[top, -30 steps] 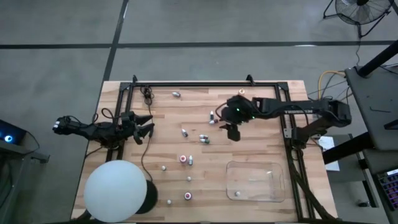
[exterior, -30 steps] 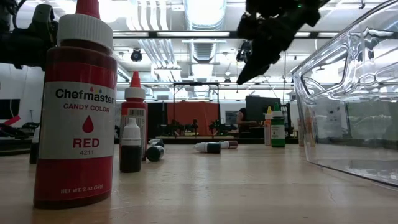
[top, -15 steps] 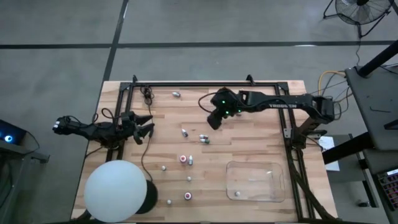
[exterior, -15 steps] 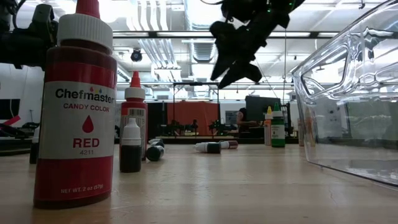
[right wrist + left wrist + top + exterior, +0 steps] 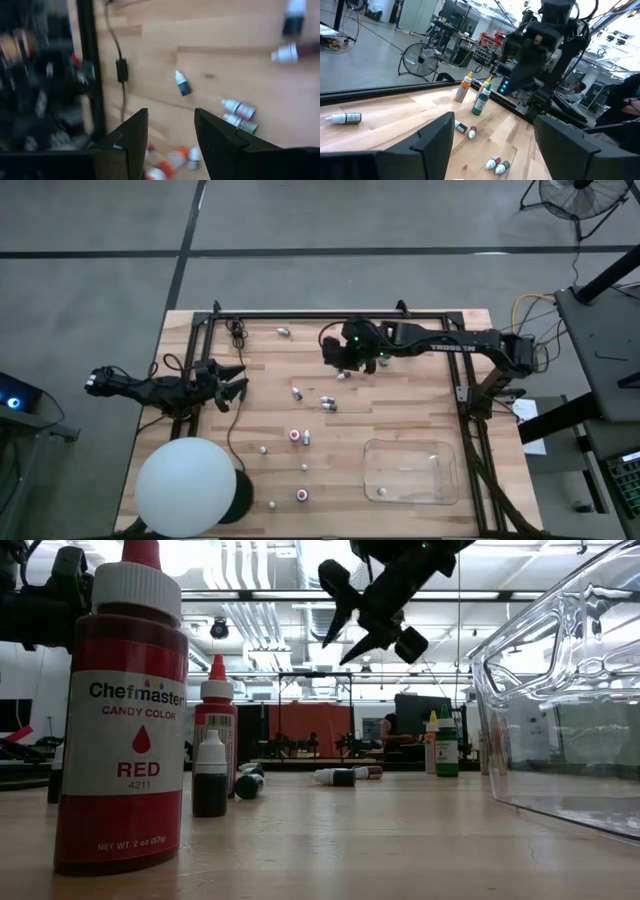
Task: Pick & Place food coloring
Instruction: Put the brown food color into the transparent bin
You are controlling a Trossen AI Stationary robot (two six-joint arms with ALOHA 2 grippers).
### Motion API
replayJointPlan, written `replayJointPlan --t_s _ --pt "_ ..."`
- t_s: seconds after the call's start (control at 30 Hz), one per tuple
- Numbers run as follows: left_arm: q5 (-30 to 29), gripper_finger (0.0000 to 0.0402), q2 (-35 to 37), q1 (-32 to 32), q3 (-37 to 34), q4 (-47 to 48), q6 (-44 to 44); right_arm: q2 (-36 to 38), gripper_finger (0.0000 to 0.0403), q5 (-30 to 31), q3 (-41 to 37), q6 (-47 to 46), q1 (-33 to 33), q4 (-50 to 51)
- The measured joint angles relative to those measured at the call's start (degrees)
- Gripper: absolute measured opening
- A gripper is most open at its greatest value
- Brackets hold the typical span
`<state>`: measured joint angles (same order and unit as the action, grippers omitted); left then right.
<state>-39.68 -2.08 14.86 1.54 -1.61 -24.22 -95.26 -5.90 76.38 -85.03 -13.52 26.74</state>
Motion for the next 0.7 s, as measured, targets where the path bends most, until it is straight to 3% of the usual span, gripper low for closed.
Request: replayJointPlan --t_s 0.33,0.7 --pt "0.00 0.0245 -0.01 0.00 0.00 0.00 -0.01 -8.86 0.0151 2.50 0.15 -32.99 1.83 0.14" --pt "0.00 0.0245 -0.01 0.01 0.00 0.02 -0.01 -14.45 0.0150 6.15 0.85 -49.33 1.90 1.82"
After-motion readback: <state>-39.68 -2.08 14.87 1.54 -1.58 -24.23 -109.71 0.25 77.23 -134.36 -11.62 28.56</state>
